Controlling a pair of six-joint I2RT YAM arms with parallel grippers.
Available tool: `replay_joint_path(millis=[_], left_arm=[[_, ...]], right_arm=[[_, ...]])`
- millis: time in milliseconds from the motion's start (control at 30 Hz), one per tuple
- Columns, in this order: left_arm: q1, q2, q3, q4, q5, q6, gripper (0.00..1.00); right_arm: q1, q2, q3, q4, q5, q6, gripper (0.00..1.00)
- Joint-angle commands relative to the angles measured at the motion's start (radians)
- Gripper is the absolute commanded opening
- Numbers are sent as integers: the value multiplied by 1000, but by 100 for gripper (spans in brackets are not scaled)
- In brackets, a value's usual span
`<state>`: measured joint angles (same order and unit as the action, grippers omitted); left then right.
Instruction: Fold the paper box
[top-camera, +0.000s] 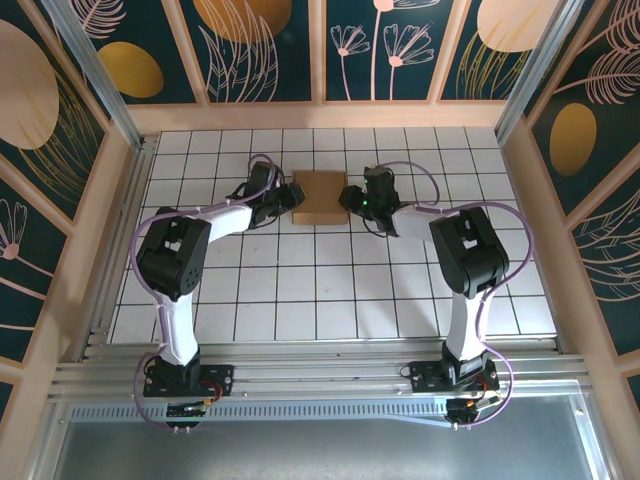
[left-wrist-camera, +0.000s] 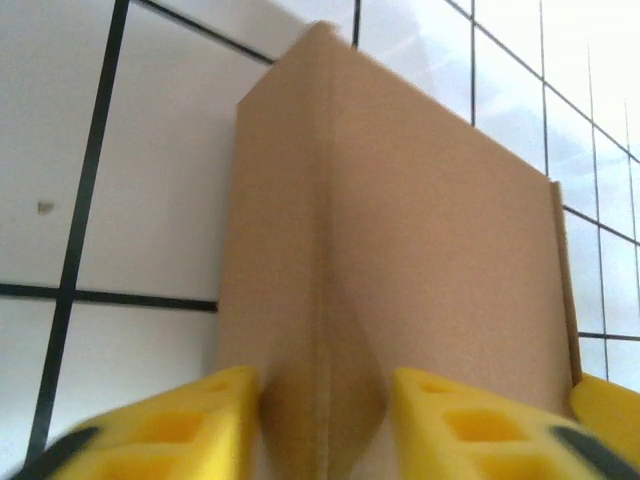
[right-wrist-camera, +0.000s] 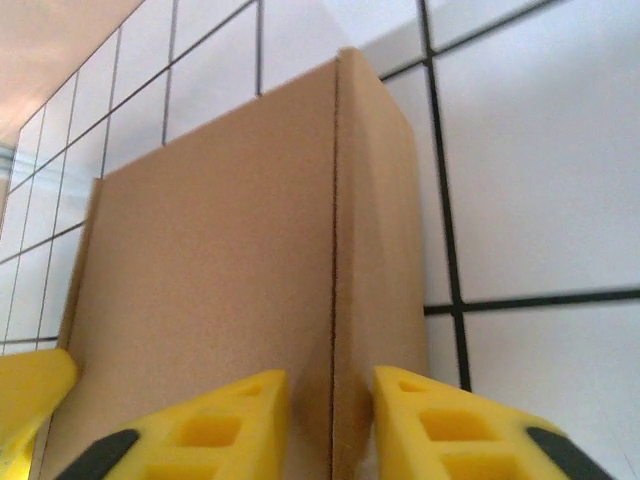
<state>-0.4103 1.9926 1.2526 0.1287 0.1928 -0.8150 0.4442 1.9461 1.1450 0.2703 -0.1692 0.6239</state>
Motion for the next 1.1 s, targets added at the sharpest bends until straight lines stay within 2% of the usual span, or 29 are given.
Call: replay_joint_path(millis=[0, 167, 267, 367, 433, 500, 533, 600, 633, 667, 733, 800, 867, 933, 1067], left_arm=[[6, -55, 74, -40, 76, 61, 59], [27, -286, 68, -184, 23, 259, 65], [28, -487, -55, -213, -81, 341, 70], [28, -665, -187, -255, -241, 382, 72], [28, -795, -350, -204, -320, 399, 73], [27, -959, -537, -96, -435, 408, 77], [28, -1045, -639, -34, -528, 422, 81], [28, -1209, -823, 97, -725, 480, 92], [28, -1289, -923, 191, -821, 533, 99], [28, -1362, -1022, 306, -919, 584, 99], [31, -1459, -1188, 530, -1029, 682, 99], [42, -1502, -1294, 686, -1018, 790, 99], [58, -1485, -1315, 707, -1007, 781, 99], [79, -1394, -1320, 790, -966, 813, 99], [137, -1126, -1275, 979, -816, 875, 99]], right_arm=[[-5, -82, 88, -95, -31, -87, 36], [-53, -349, -2, -143, 52, -172, 44], [-86, -554, -136, -165, 143, -257, 49], [-122, -762, -312, -155, 218, -321, 52], [-150, -893, -443, -116, 288, -365, 62], [-191, -1013, -609, -28, 401, -391, 77], [-218, -1070, -699, 39, 455, -403, 85], [-275, -1137, -859, 205, 543, -443, 94], [-317, -1147, -929, 291, 536, -465, 95], [-357, -1137, -978, 365, 518, -475, 95], [-427, -1054, -1020, 473, 493, -456, 96], [-472, -924, -1010, 565, 431, -453, 96], [-474, -779, -975, 664, 376, -488, 97], [-475, -617, -950, 827, 338, -514, 98], [-471, -438, -881, 926, 230, -589, 99]])
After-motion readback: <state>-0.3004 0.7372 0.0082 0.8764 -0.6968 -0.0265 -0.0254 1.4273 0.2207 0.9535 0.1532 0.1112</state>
